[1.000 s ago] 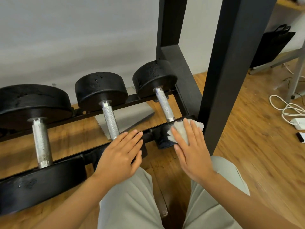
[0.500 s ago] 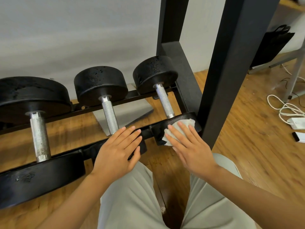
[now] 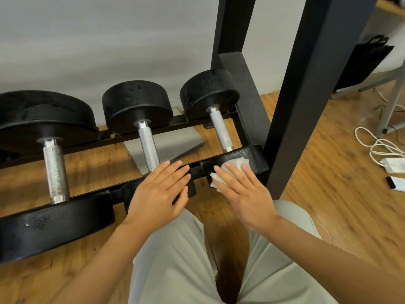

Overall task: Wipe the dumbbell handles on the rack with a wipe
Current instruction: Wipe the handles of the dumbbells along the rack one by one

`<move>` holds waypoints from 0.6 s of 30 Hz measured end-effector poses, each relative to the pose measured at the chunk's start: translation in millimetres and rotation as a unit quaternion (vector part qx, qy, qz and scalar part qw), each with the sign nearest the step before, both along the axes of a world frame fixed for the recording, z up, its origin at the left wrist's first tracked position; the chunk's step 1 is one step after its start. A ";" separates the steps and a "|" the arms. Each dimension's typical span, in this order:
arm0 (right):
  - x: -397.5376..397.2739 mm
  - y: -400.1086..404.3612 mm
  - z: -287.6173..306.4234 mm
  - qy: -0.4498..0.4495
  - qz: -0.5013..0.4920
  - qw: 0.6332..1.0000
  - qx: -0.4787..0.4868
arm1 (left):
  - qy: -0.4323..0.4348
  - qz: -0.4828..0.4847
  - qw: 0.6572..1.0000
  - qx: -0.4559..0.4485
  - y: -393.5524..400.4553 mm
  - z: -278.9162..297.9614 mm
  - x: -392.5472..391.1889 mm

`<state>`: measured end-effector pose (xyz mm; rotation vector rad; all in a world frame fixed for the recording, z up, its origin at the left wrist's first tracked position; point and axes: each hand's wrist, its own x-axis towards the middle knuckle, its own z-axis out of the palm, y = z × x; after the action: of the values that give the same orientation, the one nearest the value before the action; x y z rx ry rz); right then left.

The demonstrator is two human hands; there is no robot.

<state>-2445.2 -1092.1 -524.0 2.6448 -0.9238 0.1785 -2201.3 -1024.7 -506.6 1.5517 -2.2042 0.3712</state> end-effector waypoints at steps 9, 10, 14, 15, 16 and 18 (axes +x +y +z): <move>23.9 -8.6 15.1 0.071 0.003 0.997 -0.001 | 0.018 0.012 1.000 -0.017 5.8 -3.9 2.4; 10.6 -7.1 12.5 0.021 0.011 1.000 0.010 | 0.019 0.013 1.000 -0.020 5.9 -4.1 1.8; -29.2 -15.7 13.1 -0.156 -0.062 0.981 0.097 | 0.027 0.017 0.999 -0.036 3.8 -5.1 -0.1; -30.7 -19.1 13.6 -0.187 -0.076 0.970 0.136 | 0.030 0.017 0.999 -0.038 3.5 -5.4 -0.5; -29.2 -20.3 13.0 -0.216 -0.082 0.958 0.171 | 0.034 0.018 0.998 -0.039 3.4 -5.3 -0.8; -19.1 -20.3 14.0 -0.269 -0.094 0.933 0.221 | 0.039 0.021 0.998 -0.036 3.7 -5.2 -0.7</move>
<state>-2464.3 -1112.4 -510.0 2.9388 -1.5421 0.7609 -2202.0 -1021.0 -511.9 1.5489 -2.0802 0.3914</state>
